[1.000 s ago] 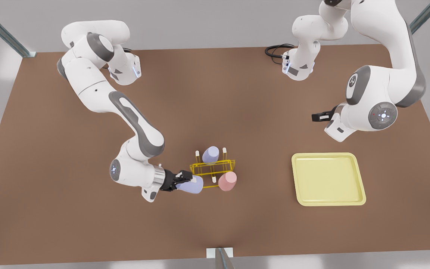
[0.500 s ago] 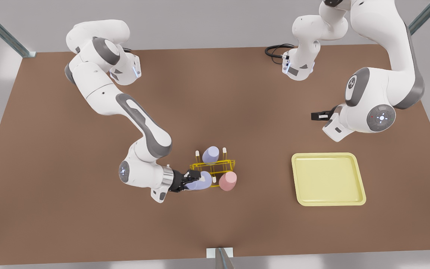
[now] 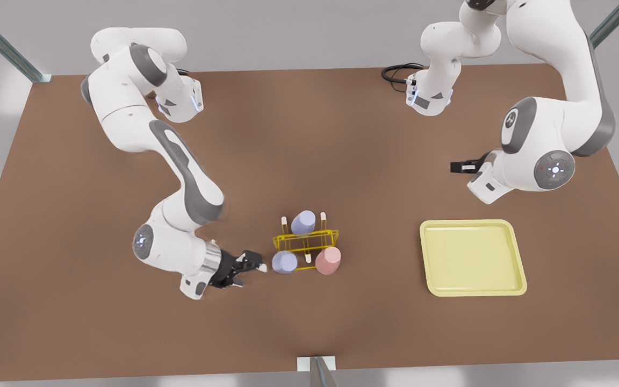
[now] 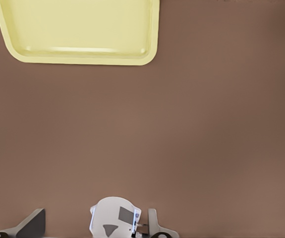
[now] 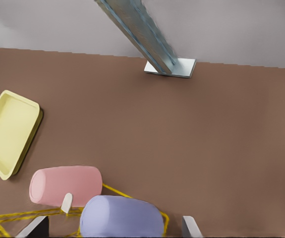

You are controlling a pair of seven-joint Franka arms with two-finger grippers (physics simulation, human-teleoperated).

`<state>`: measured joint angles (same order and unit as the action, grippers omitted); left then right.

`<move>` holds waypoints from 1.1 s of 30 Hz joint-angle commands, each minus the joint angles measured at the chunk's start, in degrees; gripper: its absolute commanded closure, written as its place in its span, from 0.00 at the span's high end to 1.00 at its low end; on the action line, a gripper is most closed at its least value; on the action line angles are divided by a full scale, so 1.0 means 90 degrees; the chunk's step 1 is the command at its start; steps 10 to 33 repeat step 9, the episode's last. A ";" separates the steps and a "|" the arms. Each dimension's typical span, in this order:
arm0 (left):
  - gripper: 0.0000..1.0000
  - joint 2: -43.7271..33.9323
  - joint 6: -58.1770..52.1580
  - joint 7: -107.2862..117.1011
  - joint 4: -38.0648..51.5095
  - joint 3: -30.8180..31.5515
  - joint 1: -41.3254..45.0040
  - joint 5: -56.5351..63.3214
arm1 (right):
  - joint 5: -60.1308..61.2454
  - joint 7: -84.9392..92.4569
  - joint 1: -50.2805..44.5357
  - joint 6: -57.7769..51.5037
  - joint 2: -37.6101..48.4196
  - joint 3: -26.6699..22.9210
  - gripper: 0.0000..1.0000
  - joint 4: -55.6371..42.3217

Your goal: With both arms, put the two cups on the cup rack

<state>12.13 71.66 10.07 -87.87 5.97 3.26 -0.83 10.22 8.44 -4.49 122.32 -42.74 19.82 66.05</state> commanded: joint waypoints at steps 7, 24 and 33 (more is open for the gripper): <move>1.00 -0.0010 -0.0081 -0.0162 0.0017 0.0011 -0.0030 -0.0074 | -0.1771 -0.1279 0.0665 -0.4158 0.3792 -0.1333 1.00 0.2201; 1.00 0.0000 -0.0081 -0.0162 0.0017 0.0011 -0.0030 -0.0074 | -0.1692 -0.1279 0.0665 -0.4099 0.3890 -0.1460 1.00 0.2299; 1.00 0.0000 -0.0081 -0.0162 0.0017 0.0011 -0.0030 -0.0074 | -0.1692 -0.1279 0.0665 -0.4099 0.3890 -0.1460 1.00 0.2299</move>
